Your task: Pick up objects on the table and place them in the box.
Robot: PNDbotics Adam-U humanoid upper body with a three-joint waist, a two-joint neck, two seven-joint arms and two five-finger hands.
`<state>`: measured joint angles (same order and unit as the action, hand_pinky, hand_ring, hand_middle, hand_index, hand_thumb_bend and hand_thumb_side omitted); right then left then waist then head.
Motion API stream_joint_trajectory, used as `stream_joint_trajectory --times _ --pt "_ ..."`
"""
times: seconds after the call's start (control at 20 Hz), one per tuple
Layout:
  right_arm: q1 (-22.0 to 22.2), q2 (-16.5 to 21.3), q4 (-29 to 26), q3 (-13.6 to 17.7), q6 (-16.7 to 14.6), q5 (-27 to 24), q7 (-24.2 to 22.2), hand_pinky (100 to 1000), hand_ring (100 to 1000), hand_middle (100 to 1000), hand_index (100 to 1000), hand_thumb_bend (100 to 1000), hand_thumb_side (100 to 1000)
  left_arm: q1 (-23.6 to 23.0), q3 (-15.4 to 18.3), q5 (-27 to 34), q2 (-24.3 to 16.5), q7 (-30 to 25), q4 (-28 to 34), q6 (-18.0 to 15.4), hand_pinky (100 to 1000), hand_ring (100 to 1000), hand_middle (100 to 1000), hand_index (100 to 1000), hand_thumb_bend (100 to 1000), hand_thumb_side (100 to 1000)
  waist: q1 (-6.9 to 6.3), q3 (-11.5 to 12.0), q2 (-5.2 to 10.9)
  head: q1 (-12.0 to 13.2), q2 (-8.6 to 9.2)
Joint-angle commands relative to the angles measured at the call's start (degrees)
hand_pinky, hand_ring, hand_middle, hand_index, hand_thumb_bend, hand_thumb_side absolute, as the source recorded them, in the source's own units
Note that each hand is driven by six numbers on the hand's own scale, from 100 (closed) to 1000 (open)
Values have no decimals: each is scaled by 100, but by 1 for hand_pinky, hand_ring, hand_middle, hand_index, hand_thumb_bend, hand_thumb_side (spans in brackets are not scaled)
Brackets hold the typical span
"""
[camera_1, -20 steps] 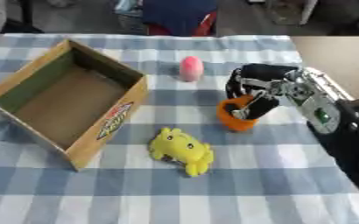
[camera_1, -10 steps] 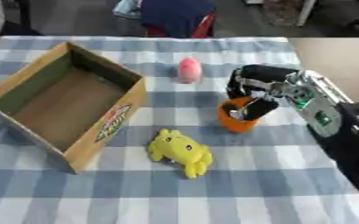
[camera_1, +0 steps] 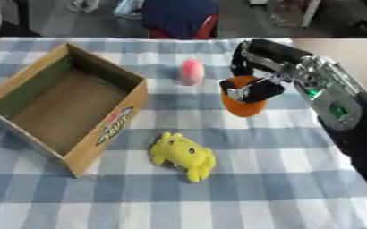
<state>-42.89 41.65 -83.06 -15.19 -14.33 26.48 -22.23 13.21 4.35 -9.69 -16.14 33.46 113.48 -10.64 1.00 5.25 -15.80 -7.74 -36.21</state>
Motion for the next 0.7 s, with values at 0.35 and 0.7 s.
stream_joint_trajectory --times 0.35,0.7 --pt "-774 -108 -132 59 236 -469 -27 421 502 225 278 100 299 68 -26 45 -94 -13 112 10 309 703 605 820 100 685 4 70 141 -81 0" --pt "-1500 -576 109 -38 339 -685 -142 421 496 215 270 100 288 97 -67 77 -111 -56 112 1 310 703 606 819 100 686 59 239 149 -208 -13"
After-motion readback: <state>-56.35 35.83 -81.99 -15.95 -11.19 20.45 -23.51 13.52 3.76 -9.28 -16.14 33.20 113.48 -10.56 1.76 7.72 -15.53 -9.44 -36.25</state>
